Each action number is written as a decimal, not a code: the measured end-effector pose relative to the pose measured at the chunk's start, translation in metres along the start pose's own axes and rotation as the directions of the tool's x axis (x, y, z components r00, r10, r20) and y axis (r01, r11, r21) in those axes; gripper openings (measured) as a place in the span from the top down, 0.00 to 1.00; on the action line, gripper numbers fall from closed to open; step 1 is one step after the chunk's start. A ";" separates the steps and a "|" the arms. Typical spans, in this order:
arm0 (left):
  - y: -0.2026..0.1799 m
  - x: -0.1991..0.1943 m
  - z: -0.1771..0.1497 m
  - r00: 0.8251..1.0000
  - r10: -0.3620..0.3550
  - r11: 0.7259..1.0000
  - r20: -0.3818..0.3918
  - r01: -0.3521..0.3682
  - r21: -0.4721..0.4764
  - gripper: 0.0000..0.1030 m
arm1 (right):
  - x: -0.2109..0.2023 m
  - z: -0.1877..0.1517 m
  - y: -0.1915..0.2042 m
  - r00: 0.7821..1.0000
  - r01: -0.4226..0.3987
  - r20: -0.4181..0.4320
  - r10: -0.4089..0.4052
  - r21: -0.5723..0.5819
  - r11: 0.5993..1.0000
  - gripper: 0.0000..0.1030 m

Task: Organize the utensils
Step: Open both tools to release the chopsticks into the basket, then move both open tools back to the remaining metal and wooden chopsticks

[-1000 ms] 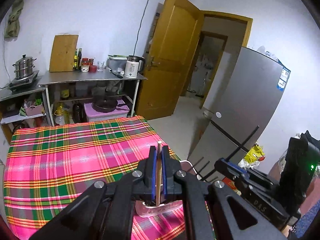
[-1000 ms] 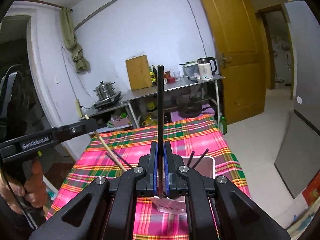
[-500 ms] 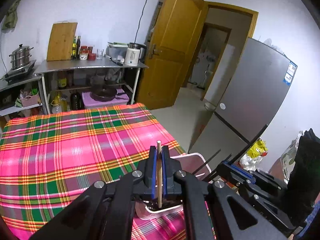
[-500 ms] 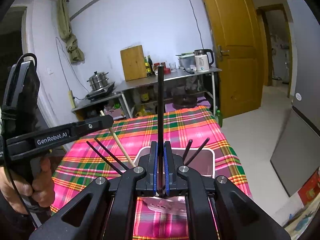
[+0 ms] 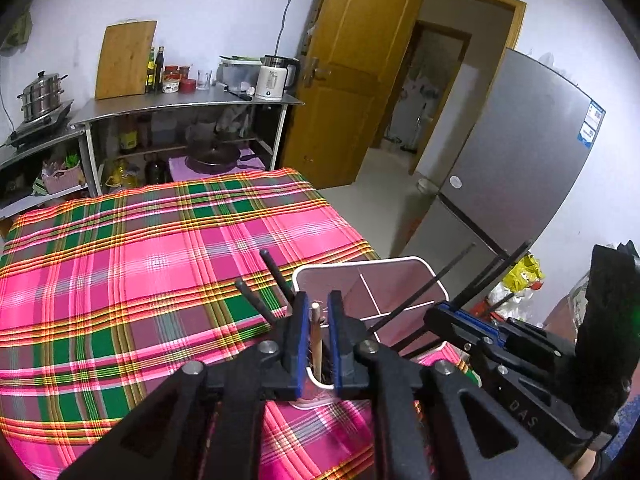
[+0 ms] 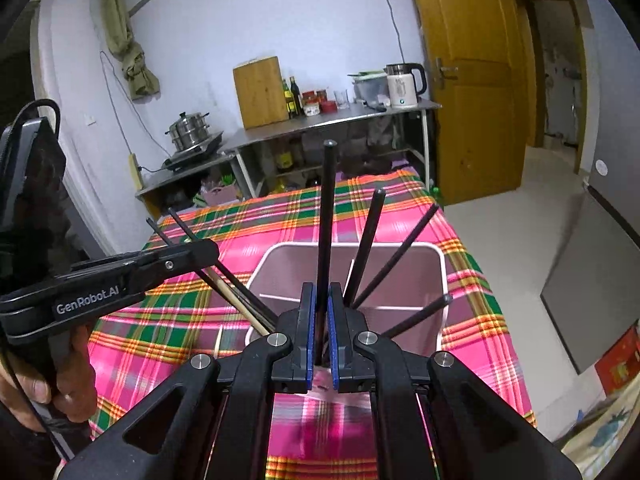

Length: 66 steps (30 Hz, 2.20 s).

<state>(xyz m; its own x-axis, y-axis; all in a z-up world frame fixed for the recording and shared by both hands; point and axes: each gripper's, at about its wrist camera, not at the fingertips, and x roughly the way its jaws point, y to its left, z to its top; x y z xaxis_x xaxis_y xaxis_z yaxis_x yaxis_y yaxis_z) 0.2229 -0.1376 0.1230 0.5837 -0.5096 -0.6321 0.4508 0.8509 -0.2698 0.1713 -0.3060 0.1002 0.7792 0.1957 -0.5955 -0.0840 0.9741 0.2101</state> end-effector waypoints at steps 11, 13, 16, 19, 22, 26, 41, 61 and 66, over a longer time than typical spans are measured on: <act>0.013 -0.053 -0.008 0.994 0.019 0.999 0.104 -0.016 -0.032 0.72 | -0.039 0.003 0.002 0.997 0.011 0.082 -0.012 0.012 1.000 0.88; 0.018 -0.063 -0.012 0.993 0.027 0.999 0.117 -0.022 -0.044 0.72 | -0.044 0.001 0.004 0.996 0.004 0.088 -0.005 0.010 1.000 0.88; 0.027 -0.075 -0.022 0.990 0.054 0.997 0.128 -0.047 -0.055 0.72 | -0.050 -0.005 0.009 0.996 -0.008 0.091 0.008 0.005 1.000 0.88; 0.040 -0.087 -0.038 0.988 0.082 0.994 0.128 -0.073 -0.077 0.72 | -0.054 -0.011 0.016 0.996 -0.029 0.088 0.029 -0.008 1.000 0.88; 0.054 -0.093 -0.055 0.986 0.117 0.989 0.115 -0.104 -0.107 0.72 | -0.055 -0.019 0.025 0.996 -0.052 0.077 0.054 -0.019 0.998 0.88; 0.074 -0.095 -0.078 0.985 0.151 0.978 0.084 -0.136 -0.160 0.72 | -0.049 -0.032 0.037 0.995 -0.084 0.045 0.085 -0.034 0.996 0.88; 0.117 -0.049 -0.135 0.980 0.188 0.946 -0.069 -0.200 -0.256 0.72 | -0.003 -0.075 0.075 0.983 -0.160 -0.110 0.149 -0.100 0.982 0.88; 0.139 0.038 -0.145 0.956 0.217 0.936 -0.199 -0.261 -0.234 0.74 | 0.045 -0.096 0.080 0.964 -0.178 -0.218 0.155 -0.090 0.980 0.88; 0.130 0.042 -0.146 0.932 0.306 0.933 -0.195 -0.334 -0.135 0.89 | 0.053 -0.097 0.083 0.959 -0.184 -0.234 0.158 -0.092 0.979 0.88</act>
<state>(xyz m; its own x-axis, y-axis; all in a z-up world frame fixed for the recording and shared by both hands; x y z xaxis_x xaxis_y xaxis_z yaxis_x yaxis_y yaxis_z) 0.2072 -0.0293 -0.0448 0.5506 -0.1899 -0.8129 0.1342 0.9813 -0.1383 0.1457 -0.2033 0.0110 0.5885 0.3682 -0.7198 -0.2822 0.9278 0.2438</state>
